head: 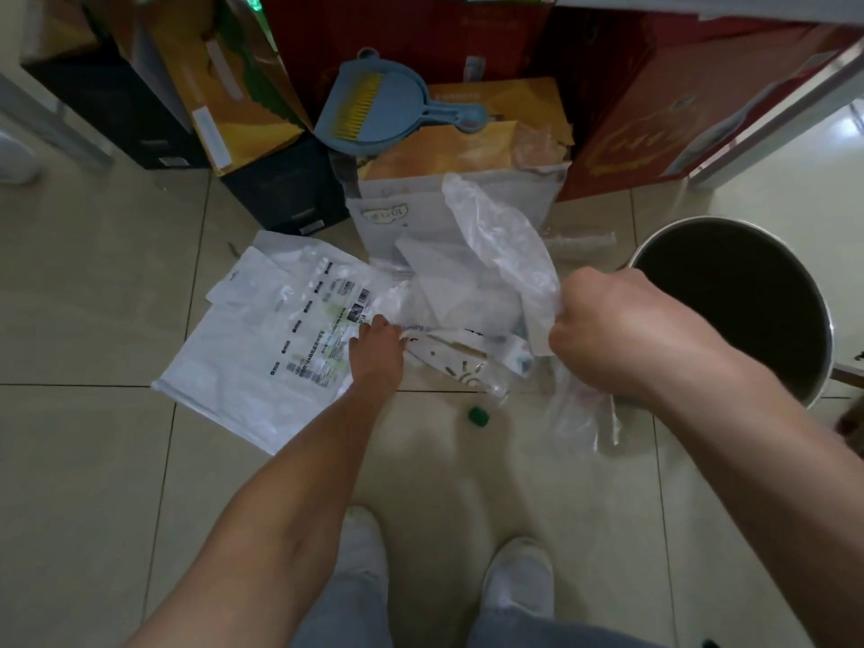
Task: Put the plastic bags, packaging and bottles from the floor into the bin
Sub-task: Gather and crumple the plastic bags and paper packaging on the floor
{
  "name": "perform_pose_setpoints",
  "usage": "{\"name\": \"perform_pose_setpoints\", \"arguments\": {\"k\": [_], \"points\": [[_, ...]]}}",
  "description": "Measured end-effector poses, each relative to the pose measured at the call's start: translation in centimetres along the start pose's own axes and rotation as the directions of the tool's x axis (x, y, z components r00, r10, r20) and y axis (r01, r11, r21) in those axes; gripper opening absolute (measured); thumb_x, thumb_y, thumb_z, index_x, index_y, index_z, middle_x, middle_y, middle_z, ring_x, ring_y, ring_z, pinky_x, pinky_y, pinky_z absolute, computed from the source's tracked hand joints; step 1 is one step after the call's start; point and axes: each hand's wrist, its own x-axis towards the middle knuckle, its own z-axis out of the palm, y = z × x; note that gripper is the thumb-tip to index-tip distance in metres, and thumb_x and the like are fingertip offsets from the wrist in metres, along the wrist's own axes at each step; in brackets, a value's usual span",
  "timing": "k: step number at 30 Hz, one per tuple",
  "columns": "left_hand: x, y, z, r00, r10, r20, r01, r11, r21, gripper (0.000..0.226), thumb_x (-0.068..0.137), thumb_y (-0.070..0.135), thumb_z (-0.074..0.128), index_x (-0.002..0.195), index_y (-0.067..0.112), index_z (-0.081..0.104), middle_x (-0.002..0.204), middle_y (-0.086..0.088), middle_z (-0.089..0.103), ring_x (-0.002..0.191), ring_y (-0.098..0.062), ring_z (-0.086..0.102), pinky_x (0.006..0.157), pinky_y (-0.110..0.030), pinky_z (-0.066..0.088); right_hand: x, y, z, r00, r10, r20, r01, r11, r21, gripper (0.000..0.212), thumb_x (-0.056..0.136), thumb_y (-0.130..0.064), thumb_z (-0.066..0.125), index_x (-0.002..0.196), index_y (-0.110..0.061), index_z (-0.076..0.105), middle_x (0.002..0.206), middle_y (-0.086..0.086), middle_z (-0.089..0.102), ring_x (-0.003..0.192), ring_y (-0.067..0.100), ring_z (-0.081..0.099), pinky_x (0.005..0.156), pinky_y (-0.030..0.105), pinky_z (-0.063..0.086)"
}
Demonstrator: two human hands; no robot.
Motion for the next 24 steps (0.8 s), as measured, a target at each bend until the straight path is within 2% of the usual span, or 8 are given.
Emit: {"name": "perform_pose_setpoints", "arguments": {"k": [3,7,11,13,17,21,23,24], "points": [[0.1,0.0,-3.4,0.996,0.018,0.085,-0.02,1.0,0.018,0.023,0.1,0.02,0.049,0.112,0.015,0.068,0.117,-0.008,0.065,0.113,-0.028,0.06,0.1,-0.046,0.04,0.3,-0.1,0.1,1.0,0.004,0.01,-0.004,1.0,-0.002,0.019,0.096,-0.013,0.051,0.11,-0.007,0.061,0.1,0.014,0.061,0.088,0.034,0.066,0.079,0.043,0.059],[-0.2,-0.8,-9.2,0.993,0.016,0.115,-0.002,0.993,-0.115,0.023,0.095,0.016,0.051,0.113,0.009,0.064,0.12,-0.012,0.064,0.115,-0.033,0.06,0.099,-0.044,0.042,0.3,0.0,0.1,1.0,-0.024,0.005,0.024,1.0,-0.004,0.025,0.097,-0.013,0.051,0.121,-0.007,0.057,0.108,0.014,0.057,0.094,0.034,0.062,0.076,0.04,0.053],[-2.1,-0.3,-16.1,0.989,0.025,0.145,-0.01,0.995,-0.102,0.039,0.091,0.02,0.062,0.129,0.01,0.059,0.131,-0.014,0.059,0.119,-0.035,0.057,0.1,-0.043,0.047,-0.1,-0.1,-0.2,1.0,-0.026,0.003,0.026,0.999,0.024,0.028,0.096,-0.012,0.052,0.122,-0.005,0.059,0.115,0.017,0.059,0.098,0.036,0.065,0.075,0.04,0.054],[-3.0,-0.1,-18.4,0.985,0.042,0.165,-0.027,0.996,-0.088,0.04,0.09,0.02,0.064,0.127,0.008,0.06,0.129,-0.015,0.061,0.116,-0.035,0.06,0.092,-0.04,0.05,-0.2,-0.3,-0.2,0.999,-0.028,-0.018,0.029,0.999,0.045,0.027,0.095,-0.01,0.052,0.12,-0.004,0.06,0.114,0.018,0.06,0.098,0.037,0.066,0.075,0.04,0.055],[-5.9,0.1,-23.1,0.989,-0.031,0.146,0.057,0.982,-0.18,0.022,0.087,0.015,0.06,0.102,0.002,0.07,0.102,-0.017,0.071,0.091,-0.033,0.067,0.072,-0.037,0.054,-1.5,-0.8,-0.3,0.998,-0.043,-0.053,0.049,0.992,0.118,0.027,0.095,-0.007,0.053,0.121,-0.002,0.059,0.108,0.017,0.058,0.092,0.038,0.069,0.071,0.043,0.063],[-8.6,0.7,-25.9,0.95,-0.217,0.226,0.298,0.849,-0.436,0.023,0.092,0.02,0.058,0.108,0.005,0.067,0.105,-0.016,0.068,0.092,-0.033,0.066,0.078,-0.044,0.059,-2.7,-0.6,-0.6,0.985,-0.089,-0.149,0.113,0.98,0.161,0.05,0.095,-0.008,0.049,0.142,0.001,0.039,0.13,0.027,0.055,0.109,0.046,0.063,0.068,0.043,0.058],[-10.4,1.6,-26.6,0.935,-0.255,0.248,0.354,0.728,-0.587,0.022,0.094,0.016,0.055,0.112,0.007,0.064,0.11,-0.014,0.069,0.095,-0.032,0.067,0.074,-0.043,0.061,-3.4,-0.1,-1.0,0.977,-0.112,-0.183,0.145,0.974,0.176,0.057,0.096,-0.007,0.046,0.15,0.0,0.028,0.131,0.028,0.054,0.104,0.044,0.061,0.048,0.031,0.045],[-11.3,2.3,-27.0,0.934,-0.247,0.257,0.356,0.661,-0.66,0.02,0.096,0.013,0.054,0.114,0.009,0.063,0.111,-0.012,0.069,0.097,-0.03,0.066,0.073,-0.041,0.06,-3.7,0.2,-1.1,0.976,-0.122,-0.181,0.161,0.963,0.217,0.06,0.096,-0.005,0.043,0.152,-0.003,0.024,0.128,0.026,0.055,0.092,0.04,0.061,0.04,0.026,0.038]]}}
